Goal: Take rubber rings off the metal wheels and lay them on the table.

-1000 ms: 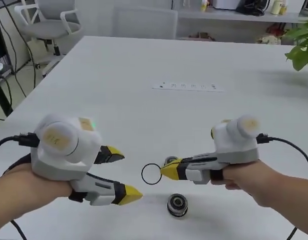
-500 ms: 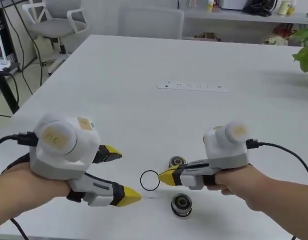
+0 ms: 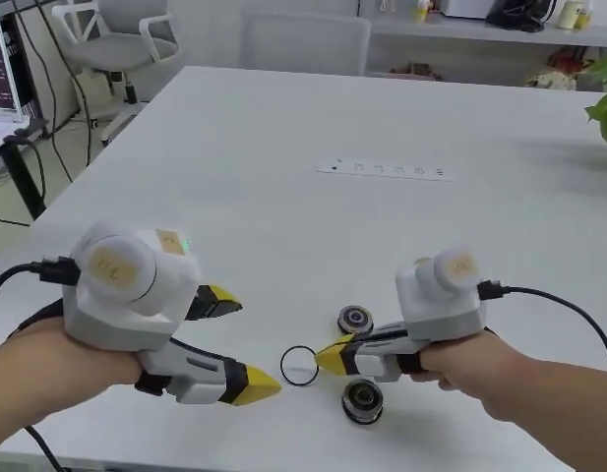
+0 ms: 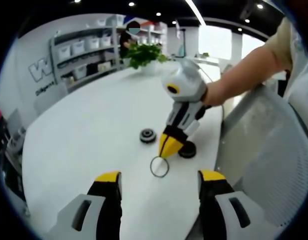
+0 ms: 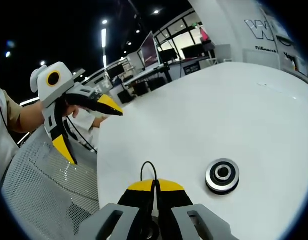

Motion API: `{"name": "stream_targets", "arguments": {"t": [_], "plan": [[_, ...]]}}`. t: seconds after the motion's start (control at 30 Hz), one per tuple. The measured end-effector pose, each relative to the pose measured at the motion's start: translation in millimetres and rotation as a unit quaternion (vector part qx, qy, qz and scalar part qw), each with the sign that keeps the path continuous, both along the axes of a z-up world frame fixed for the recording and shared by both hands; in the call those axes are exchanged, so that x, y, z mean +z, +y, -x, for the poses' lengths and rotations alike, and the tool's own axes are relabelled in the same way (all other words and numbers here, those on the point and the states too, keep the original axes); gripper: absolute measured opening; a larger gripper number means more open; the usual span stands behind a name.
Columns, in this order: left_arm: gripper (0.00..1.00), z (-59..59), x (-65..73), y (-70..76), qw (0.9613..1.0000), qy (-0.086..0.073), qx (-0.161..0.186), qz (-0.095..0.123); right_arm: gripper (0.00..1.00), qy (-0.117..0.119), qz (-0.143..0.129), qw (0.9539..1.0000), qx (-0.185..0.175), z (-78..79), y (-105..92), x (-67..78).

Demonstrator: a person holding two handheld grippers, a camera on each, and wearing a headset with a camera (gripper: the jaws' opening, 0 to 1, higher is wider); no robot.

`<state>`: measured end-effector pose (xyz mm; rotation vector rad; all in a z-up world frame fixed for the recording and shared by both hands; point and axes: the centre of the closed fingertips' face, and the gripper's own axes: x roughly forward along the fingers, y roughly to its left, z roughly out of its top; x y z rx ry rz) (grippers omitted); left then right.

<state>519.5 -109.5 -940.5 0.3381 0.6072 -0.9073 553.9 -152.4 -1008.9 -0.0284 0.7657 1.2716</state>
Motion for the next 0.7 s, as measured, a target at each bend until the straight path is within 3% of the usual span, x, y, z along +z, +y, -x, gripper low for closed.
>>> {"name": "stream_targets", "arguments": {"t": [0.23, 0.7], "plan": [[0.62, -0.1, -0.7, 1.1, 1.0, 0.001, 0.001, -0.002, 0.01, -0.005, 0.004, 1.0, 0.002, 0.3, -0.6, -1.3], [0.62, -0.3, -0.2, -0.9, 1.0, 0.004, -0.002, -0.003, 0.15, -0.014, 0.001, 0.9999, -0.004, -3.1, -10.5, 7.7]]}}
